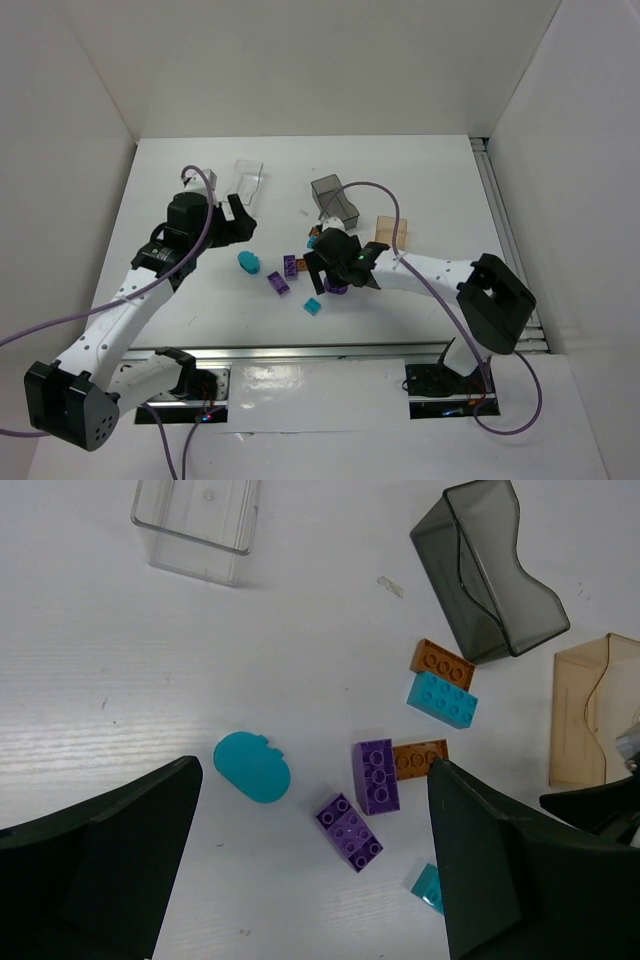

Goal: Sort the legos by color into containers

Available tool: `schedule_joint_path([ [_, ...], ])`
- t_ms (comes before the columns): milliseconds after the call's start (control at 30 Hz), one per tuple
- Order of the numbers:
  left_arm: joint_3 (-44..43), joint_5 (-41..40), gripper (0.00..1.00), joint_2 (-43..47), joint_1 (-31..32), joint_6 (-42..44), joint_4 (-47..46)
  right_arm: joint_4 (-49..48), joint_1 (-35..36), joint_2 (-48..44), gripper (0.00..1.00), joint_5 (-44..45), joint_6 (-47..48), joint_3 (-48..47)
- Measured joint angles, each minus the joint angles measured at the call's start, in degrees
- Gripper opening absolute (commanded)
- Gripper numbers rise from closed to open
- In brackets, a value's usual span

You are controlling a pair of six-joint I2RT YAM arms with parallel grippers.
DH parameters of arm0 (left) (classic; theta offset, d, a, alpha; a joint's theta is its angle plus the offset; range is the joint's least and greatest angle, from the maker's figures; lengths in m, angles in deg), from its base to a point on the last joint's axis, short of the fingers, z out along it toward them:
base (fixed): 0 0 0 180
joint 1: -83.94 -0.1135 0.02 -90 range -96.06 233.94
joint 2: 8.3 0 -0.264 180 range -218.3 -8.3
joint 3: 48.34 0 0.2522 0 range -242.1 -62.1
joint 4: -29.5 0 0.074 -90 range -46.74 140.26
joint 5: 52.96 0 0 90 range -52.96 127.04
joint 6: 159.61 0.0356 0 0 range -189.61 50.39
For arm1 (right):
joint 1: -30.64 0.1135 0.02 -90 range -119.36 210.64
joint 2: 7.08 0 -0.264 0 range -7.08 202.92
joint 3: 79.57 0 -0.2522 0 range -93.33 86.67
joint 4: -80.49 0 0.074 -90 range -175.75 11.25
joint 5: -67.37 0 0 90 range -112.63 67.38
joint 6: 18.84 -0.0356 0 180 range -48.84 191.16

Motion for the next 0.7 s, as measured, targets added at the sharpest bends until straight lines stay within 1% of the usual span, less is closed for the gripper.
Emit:
schedule_joint_path([
  [167, 0.00, 0.48, 1.00, -0.11, 0.00, -0.02, 0.37, -0.24, -0.02, 4.44, 1.00, -3.19, 4.74, -0.31],
  [300, -0.02, 0.70, 1.00, -0.11, 0.00, -0.02, 0.90, -0.22, -0.52, 5.35, 0.99, -5.31, 7.87, -0.39],
  [433, -0.50, 1.11, 1.00, -0.20, 0.00, -0.02, 1.66, -0.59, -2.14, 5.97, 0.91, -6.84, 10.05, -0.55],
  [500, -0.81, 1.49, 1.00, -0.39, 0.00, -0.04, 1.66, -0.92, -3.48, 6.97, 0.84, -7.39, 10.75, -0.55],
  [600, -0.92, 1.73, 1.00, -0.50, 0.00, -0.04, 1.68, -1.44, -5.16, 7.91, 0.78, -8.33, 11.54, -0.26],
  [633, -0.92, 1.77, 1.00, -0.52, 0.00, -0.02, 1.66, -1.79, -5.55, 7.91, 0.73, -8.48, 11.69, -0.09],
  [667, -0.92, 1.86, 1.00, -0.61, 0.00, -0.04, 1.64, -2.16, -5.84, 7.91, 0.72, -8.52, 11.89, 0.02],
  [700, -0.94, 1.95, 1.00, -0.81, 0.00, -0.04, 1.66, -2.38, -6.03, 7.91, 0.67, -8.72, 12.07, 0.02],
])
